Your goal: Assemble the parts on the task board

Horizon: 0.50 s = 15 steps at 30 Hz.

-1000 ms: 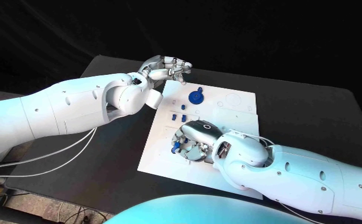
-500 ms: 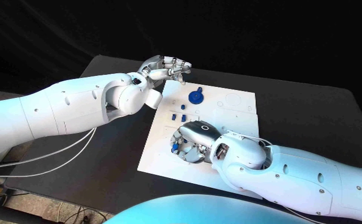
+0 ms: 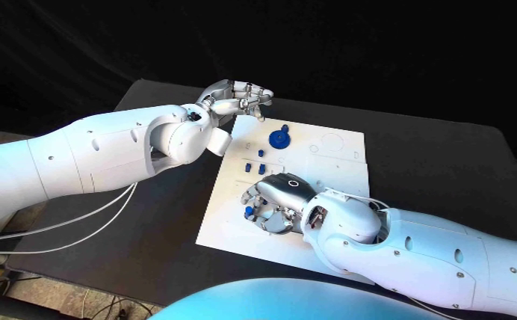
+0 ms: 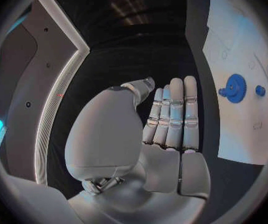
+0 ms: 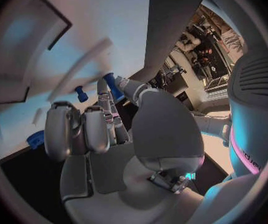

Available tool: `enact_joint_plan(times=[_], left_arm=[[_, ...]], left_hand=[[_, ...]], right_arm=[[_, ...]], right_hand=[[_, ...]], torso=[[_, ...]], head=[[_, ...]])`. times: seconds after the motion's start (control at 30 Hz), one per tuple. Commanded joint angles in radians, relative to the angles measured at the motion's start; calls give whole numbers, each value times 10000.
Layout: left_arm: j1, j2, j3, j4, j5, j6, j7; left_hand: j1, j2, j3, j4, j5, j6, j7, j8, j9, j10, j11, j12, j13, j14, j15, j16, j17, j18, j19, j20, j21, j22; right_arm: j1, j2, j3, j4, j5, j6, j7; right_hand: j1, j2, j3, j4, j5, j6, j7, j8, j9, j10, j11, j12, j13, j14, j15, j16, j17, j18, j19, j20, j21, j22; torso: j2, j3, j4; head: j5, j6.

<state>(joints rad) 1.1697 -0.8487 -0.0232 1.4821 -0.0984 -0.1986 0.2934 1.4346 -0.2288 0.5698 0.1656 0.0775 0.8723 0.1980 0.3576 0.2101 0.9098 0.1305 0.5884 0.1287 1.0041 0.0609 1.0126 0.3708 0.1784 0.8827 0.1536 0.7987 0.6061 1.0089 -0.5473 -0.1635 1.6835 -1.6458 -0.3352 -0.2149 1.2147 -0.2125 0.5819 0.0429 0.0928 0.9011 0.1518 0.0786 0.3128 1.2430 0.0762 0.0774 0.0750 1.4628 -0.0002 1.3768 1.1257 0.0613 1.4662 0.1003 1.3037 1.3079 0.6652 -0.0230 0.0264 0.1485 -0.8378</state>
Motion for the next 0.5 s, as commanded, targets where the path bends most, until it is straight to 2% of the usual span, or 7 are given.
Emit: enact_joint_plan(times=[0.03,0.3,0.5], left_arm=[[7,5,6,17,-7,188,30],[7,-6,6,15,-7,117,95],[6,-25,4,4,-7,124,118]], left_hand=[[-32,84,-16,-39,0,-48,-8,-52,-13,-65,-3,26,-12,-54,-1,-56,-8,45,17,52,-44,-9],[-39,104,-16,-32,4,-48,-10,-55,-12,-73,-4,33,-16,-55,1,-59,-13,45,22,54,-61,-18],[-36,107,-16,-34,3,-46,-11,-54,-11,-72,-5,37,-16,-52,-1,-58,-14,46,25,53,-63,-20]], right_arm=[[-10,-36,-3,47,-131,-380,44],[4,-418,7,402,84,-1079,373],[271,-1322,54,1054,699,-1596,829]], right_hand=[[-110,-141,-169,60,91,-241,-31,-106,-46,44,-56,-56,21,202,-83,-30,-49,-38,86,-64,-89,1623],[-150,-213,-386,145,32,-592,-81,-148,-106,9,-85,-77,37,169,-111,-112,-194,-14,48,-91,-220,1583],[-7,-190,-403,95,27,-524,-33,-65,-82,23,-79,-63,56,184,-111,-96,-143,-23,62,-98,-195,1596]], torso=[[5,1,-2],[-5,3,5],[-22,-14,-22]], head=[[-10,14],[-104,84],[-227,177]])
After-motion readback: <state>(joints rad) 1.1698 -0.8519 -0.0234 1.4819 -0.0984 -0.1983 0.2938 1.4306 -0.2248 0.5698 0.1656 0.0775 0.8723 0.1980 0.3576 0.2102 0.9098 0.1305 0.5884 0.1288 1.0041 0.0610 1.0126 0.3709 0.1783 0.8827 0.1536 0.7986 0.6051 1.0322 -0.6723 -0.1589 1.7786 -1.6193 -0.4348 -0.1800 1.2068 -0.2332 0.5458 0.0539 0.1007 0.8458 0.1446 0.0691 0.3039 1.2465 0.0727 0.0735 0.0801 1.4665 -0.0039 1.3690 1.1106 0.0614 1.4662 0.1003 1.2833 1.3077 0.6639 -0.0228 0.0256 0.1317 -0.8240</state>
